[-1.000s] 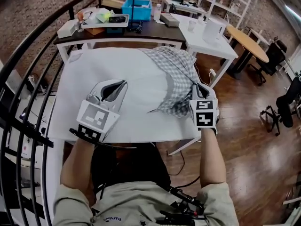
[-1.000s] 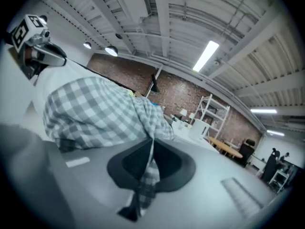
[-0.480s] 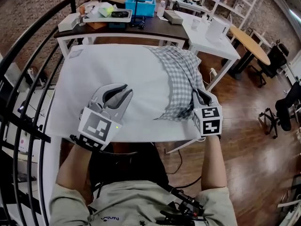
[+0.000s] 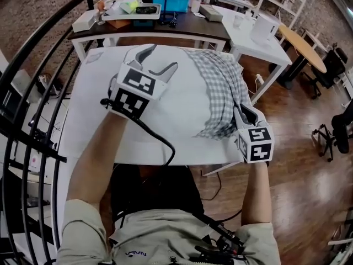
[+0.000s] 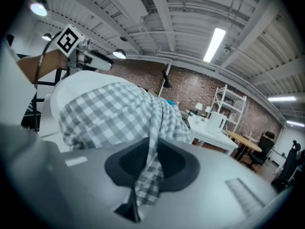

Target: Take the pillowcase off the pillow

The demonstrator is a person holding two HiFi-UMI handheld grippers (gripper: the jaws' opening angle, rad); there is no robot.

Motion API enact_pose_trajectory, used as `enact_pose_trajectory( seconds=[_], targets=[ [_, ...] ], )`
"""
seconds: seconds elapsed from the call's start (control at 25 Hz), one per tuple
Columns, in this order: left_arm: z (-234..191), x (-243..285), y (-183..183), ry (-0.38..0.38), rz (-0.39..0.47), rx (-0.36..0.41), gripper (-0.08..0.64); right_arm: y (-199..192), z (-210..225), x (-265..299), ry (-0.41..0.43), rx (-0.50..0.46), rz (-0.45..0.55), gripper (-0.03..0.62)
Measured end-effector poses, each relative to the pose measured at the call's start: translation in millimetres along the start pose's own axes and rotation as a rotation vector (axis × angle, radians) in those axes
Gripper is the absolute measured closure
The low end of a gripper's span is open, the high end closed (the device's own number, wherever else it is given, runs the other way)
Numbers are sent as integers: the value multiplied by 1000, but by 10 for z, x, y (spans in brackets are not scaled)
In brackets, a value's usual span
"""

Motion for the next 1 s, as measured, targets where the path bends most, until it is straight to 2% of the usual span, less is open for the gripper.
enact_pose_trajectory(
  seconds=[0.08,0.16,0.32,0.44,0.52,0.68,0.8,0.88,0.92,0.96,1.0],
  targets=[
    [-15,225,-192,-40,-95,-53,291,64,20,-80,14,8,19,511],
    [2,304,-327,-50,-131,-72,335,186,52,-170,28,35,70,484],
    [117,257,-368,-47,-139,-9,530,583,173,-263,31,123,243,474],
    [309,138,-427,-44,-112,47,543,929,217,-226,18,151,350,474],
    [417,10,-496,-34,-69,70,543,1175,173,-106,34,146,382,463],
    [641,-270,-560,-22,8,96,545,1518,-73,251,99,66,330,427],
    [739,-428,-546,-29,48,90,545,1572,-289,572,106,-55,191,387],
    [756,-522,-558,-31,68,82,545,1540,-393,740,98,-121,109,391],
    [761,-568,-569,-31,76,76,545,1522,-417,778,86,-143,88,437],
    [768,-610,-581,-32,85,71,545,1511,-416,786,67,-159,79,555],
    [779,-649,-594,-34,95,67,545,1506,-389,772,42,-168,77,581]
  ],
)
Point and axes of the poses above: the fingertips, and each gripper's own axes: x forward along the fingers, z to its right, y out of its top, the point moved 10 cm from there along -x, backward along the fingers
